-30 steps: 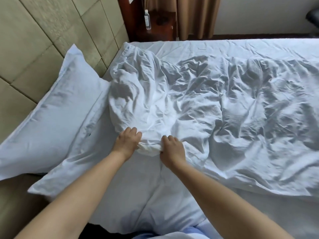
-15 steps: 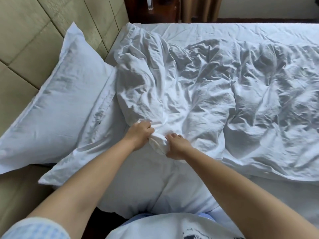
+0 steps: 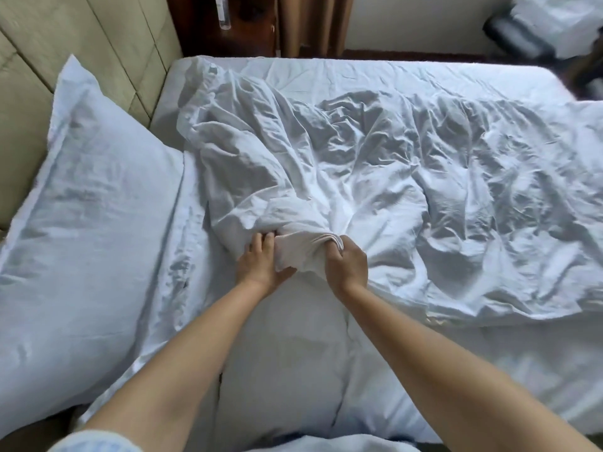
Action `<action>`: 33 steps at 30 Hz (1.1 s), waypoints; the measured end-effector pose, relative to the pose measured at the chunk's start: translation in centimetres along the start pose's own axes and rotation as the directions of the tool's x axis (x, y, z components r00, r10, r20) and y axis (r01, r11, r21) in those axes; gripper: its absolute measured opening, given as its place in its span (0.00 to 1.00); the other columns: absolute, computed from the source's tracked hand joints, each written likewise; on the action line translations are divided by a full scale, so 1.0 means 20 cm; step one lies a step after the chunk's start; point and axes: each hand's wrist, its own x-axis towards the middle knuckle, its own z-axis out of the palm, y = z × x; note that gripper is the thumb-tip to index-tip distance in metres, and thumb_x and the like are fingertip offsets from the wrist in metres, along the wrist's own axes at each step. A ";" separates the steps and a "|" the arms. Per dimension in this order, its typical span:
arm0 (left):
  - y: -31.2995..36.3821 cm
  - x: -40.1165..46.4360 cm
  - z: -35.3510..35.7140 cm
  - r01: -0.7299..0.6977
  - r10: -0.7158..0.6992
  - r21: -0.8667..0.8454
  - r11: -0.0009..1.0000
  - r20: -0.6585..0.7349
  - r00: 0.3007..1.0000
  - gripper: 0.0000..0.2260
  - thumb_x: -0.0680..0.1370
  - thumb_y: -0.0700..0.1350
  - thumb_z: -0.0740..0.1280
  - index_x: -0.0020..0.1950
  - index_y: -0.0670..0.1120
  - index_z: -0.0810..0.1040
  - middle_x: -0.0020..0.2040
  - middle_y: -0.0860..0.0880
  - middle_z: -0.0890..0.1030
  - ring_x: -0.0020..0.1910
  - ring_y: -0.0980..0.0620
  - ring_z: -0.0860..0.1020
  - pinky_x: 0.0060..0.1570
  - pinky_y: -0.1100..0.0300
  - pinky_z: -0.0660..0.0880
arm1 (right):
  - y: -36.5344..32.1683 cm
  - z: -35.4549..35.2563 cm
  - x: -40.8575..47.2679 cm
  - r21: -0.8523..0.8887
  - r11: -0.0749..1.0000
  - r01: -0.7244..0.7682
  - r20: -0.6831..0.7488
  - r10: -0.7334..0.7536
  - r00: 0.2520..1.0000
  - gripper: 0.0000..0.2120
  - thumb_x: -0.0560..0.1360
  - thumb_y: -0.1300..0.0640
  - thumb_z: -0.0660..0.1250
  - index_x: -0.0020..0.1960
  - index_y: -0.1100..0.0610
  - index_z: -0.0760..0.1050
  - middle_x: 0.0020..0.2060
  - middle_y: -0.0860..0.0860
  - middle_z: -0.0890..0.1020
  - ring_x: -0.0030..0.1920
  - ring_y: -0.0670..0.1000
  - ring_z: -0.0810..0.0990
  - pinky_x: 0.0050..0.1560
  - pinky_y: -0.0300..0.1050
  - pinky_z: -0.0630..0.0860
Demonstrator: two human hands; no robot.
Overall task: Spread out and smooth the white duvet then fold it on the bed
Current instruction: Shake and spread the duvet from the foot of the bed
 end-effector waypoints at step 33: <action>0.24 0.04 -0.49 0.036 -0.061 -0.084 0.996 -0.316 0.947 0.17 0.73 0.43 0.66 0.61 0.44 0.71 0.60 0.41 0.72 0.60 0.38 0.71 0.55 0.48 0.71 | -0.43 -0.25 -0.09 0.166 0.966 0.199 -0.103 -0.184 0.978 0.07 0.70 0.63 0.60 0.45 0.58 0.75 0.40 0.56 0.81 0.43 0.58 0.77 0.40 0.45 0.68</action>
